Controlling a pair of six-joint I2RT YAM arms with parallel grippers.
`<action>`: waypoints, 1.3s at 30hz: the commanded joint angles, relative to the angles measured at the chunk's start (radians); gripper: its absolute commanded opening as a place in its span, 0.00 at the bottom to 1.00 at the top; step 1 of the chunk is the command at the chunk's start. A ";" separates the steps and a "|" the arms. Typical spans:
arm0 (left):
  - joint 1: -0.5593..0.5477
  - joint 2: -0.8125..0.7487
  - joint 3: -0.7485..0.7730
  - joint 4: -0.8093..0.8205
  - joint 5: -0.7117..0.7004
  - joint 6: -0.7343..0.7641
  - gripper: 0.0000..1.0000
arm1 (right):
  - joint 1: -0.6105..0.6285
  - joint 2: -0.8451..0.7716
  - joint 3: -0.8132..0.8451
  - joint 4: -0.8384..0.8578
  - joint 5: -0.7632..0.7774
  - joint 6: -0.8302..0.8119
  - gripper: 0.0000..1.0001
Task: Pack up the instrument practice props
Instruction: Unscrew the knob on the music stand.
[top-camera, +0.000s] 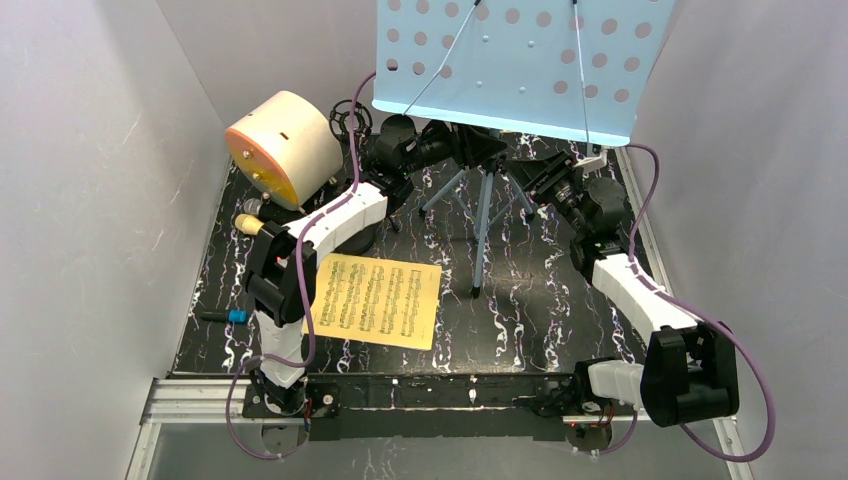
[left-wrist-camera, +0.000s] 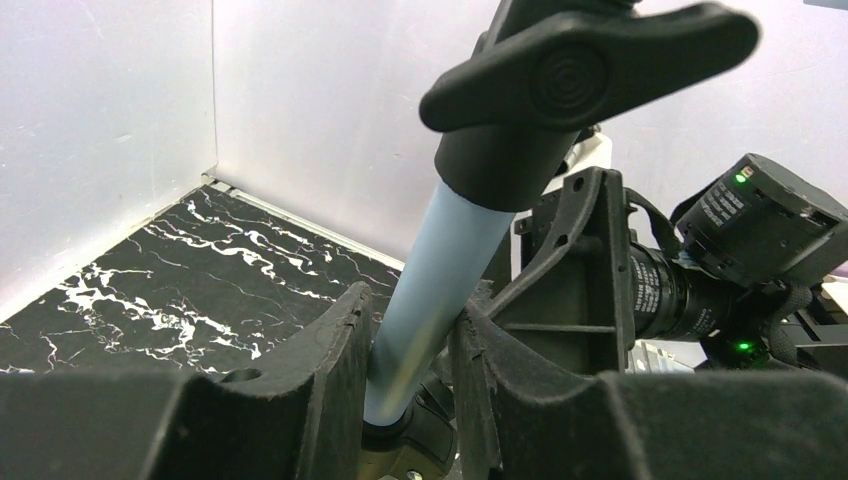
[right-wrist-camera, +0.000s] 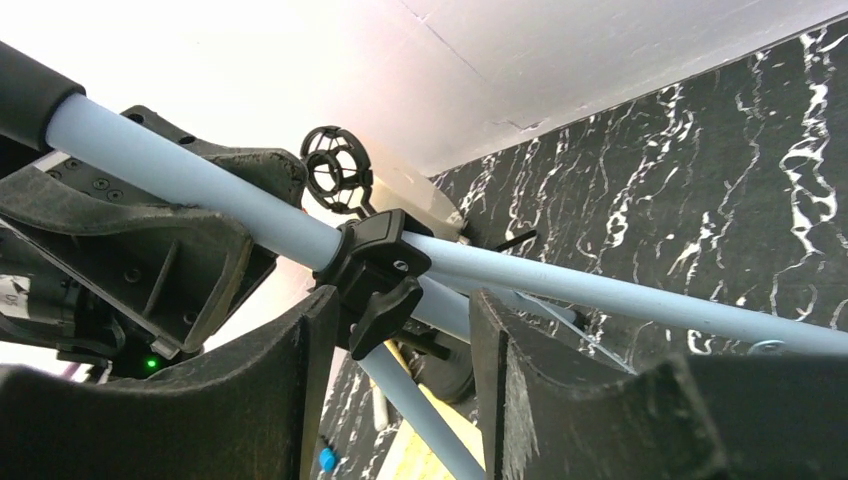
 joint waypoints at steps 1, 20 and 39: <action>0.005 -0.054 -0.003 -0.074 0.006 -0.008 0.00 | -0.019 0.030 0.065 0.062 -0.083 0.057 0.56; 0.002 -0.061 -0.010 -0.079 0.017 -0.008 0.00 | -0.037 0.015 0.027 0.097 -0.360 -0.948 0.01; -0.006 -0.078 -0.138 -0.068 0.011 0.060 0.00 | 0.058 -0.092 -0.256 0.475 -0.277 -0.744 0.63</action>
